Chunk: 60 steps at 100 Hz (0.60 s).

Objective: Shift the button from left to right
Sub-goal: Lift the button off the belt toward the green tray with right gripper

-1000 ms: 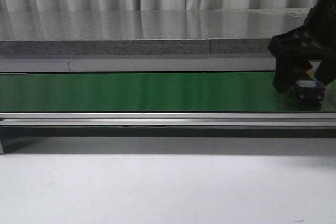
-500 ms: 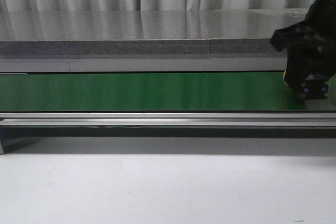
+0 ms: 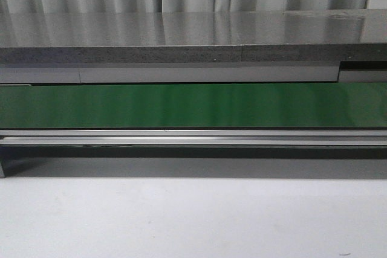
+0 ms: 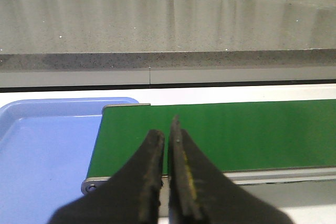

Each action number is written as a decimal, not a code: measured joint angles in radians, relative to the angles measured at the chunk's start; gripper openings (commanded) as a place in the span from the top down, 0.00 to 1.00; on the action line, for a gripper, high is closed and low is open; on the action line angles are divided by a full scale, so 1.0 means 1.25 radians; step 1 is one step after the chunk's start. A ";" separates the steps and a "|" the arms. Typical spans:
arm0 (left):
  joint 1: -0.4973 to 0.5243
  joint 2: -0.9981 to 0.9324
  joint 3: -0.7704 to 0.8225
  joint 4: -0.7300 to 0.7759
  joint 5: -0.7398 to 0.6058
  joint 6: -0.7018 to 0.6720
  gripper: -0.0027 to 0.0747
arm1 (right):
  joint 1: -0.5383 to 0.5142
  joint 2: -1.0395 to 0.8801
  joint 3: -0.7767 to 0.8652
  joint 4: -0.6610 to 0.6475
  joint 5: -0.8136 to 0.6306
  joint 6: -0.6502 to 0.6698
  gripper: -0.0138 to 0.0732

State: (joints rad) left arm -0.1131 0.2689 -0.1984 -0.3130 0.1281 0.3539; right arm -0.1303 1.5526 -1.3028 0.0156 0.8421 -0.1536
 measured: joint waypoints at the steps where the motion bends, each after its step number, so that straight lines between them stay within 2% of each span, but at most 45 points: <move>1: 0.000 0.000 0.000 0.000 0.000 0.000 0.96 | -0.011 0.000 0.000 0.000 0.001 -0.002 0.63; 34: 0.000 0.000 0.000 0.000 0.000 0.000 0.96 | -0.222 0.041 -0.002 -0.007 -0.014 -0.055 0.63; 60: 0.000 0.000 0.000 0.000 0.000 0.000 0.96 | -0.263 0.139 -0.002 -0.007 -0.050 -0.077 0.63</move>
State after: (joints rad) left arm -0.1131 0.2689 -0.1984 -0.3130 0.1281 0.3539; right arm -0.4592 1.7269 -1.3050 0.0072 0.7797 -0.2497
